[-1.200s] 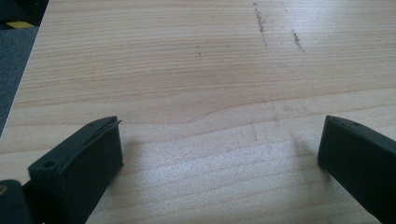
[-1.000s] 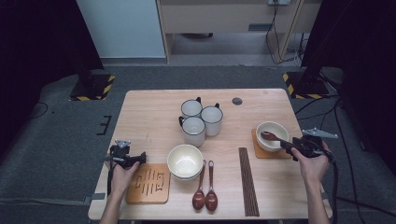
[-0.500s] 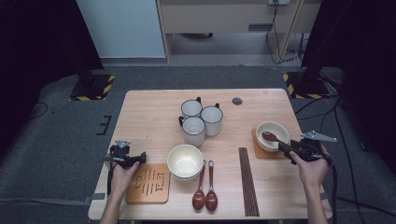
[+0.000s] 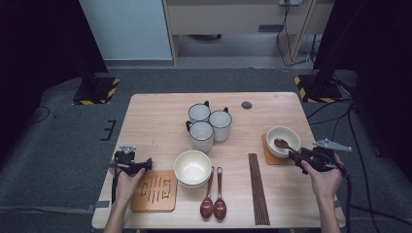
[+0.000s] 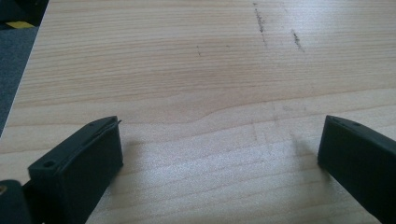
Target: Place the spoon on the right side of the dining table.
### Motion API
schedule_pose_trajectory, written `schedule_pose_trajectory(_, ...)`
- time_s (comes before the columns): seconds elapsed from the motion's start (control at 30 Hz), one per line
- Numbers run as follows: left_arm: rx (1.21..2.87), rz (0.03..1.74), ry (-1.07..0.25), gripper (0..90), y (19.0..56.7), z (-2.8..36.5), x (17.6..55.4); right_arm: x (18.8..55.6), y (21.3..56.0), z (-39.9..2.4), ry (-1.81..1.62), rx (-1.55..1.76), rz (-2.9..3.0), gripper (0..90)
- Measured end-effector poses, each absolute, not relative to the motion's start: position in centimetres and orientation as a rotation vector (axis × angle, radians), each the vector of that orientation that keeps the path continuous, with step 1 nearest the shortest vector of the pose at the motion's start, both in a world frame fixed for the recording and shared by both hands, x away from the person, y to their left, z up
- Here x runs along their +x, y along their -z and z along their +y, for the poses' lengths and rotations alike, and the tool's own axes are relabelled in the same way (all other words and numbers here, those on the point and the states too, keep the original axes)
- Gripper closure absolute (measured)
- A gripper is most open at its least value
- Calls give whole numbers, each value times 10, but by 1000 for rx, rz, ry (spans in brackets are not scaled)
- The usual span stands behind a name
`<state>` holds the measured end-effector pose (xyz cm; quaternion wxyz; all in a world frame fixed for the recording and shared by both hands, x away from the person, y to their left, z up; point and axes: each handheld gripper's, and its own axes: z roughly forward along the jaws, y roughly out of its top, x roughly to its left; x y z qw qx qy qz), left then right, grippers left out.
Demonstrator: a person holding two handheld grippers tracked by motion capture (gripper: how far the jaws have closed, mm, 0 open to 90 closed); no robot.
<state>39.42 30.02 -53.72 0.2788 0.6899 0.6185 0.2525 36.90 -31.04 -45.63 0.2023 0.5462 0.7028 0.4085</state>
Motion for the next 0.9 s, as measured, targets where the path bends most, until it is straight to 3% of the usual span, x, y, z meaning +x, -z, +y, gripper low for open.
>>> schedule_pose_trajectory(0.9, 1851, 1660, -677, 0, 537, 300, 394, 361, 456, -291, -1196, 1535, 2000, 422)
